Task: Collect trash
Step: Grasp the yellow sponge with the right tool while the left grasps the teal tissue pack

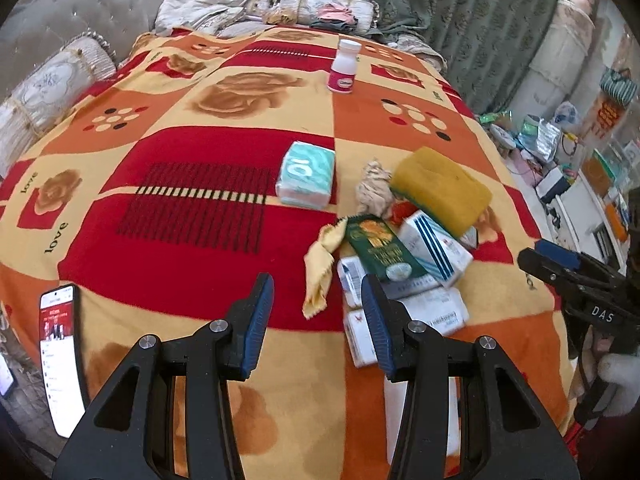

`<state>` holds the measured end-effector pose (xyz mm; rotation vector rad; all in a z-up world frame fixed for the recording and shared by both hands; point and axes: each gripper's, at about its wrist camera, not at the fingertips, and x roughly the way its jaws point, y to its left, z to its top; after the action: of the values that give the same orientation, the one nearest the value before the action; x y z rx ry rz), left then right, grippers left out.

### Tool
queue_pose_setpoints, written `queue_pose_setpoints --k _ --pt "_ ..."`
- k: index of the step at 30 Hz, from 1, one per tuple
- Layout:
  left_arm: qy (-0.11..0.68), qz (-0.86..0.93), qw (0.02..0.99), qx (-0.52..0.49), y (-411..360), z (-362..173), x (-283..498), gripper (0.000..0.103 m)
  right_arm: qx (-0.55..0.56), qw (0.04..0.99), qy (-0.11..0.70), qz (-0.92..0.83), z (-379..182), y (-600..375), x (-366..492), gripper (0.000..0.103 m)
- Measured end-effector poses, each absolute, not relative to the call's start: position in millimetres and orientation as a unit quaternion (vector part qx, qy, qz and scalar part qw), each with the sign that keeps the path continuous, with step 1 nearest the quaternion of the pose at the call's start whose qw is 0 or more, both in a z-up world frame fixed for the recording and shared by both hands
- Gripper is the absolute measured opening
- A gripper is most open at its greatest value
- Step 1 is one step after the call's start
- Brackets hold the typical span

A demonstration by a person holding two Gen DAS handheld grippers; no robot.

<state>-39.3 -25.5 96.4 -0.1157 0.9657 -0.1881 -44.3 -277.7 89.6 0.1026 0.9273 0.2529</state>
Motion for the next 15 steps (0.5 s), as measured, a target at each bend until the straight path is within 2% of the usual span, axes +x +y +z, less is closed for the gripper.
queue_pose_setpoints --k 6,15 --pt "0.472 -0.094 0.874 -0.070 -17 89 -12 0.044 0.000 0.881 0.450 0.150 97 -245 1 0.077" --pt "0.473 -0.123 0.869 -0.084 -16 80 48 0.044 -0.110 0.861 0.471 0.157 86 -202 51 0.078"
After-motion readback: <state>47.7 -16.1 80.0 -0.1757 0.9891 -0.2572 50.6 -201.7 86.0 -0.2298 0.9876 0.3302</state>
